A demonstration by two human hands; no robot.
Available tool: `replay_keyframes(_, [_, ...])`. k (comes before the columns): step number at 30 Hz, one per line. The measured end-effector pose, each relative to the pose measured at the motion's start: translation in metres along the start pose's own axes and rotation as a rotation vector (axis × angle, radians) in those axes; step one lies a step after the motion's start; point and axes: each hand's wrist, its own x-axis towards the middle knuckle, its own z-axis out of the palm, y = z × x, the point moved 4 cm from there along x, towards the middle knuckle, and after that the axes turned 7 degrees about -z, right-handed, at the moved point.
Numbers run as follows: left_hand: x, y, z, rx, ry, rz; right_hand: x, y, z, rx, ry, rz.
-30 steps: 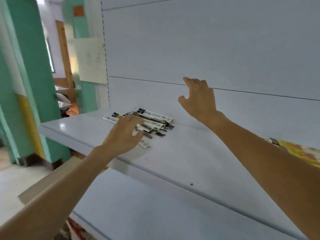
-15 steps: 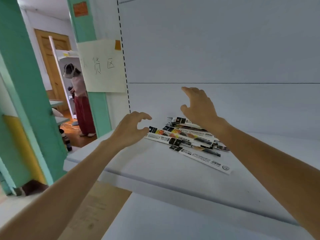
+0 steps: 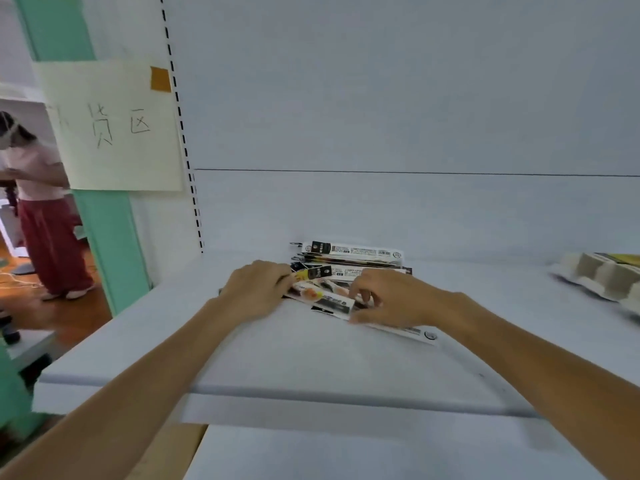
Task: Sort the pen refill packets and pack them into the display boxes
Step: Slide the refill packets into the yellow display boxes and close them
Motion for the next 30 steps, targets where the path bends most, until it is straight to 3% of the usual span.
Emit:
replay_keyframes(4, [0.001,-0.013,-0.01,-0.359,0.018,-0.11,0.007,-0.001,-0.007,-0.001,0.068,-0.004])
replay_keyframes(12, [0.0,-0.033,-0.031,-0.76,0.042,-0.308,0.021,-0.028,-0.011,0.036,0.134,0.125])
replay_keyframes(15, [-0.006,-0.031,-0.035,-0.855,0.063,-0.316,0.037,-0.043,0.002,-0.074,0.084,0.127])
replay_keyframes(20, [-0.013,-0.032,-0.029,-0.873,0.054,-0.334,0.047,-0.047,-0.007,-0.128,0.247,0.159])
replay_keyframes(24, [-0.013,-0.015,-0.019,-1.071,-0.091,-0.366,0.051,-0.064,-0.021,0.027,0.53,0.109])
replay_keyframes(27, [-0.006,-0.004,-0.011,-1.162,-0.071,-0.371,0.06,-0.09,-0.012,0.215,0.393,-0.116])
replay_keyframes(30, [-0.008,-0.019,-0.014,-1.159,0.121,-0.47,0.055,-0.081,-0.017,0.393,0.385,-0.027])
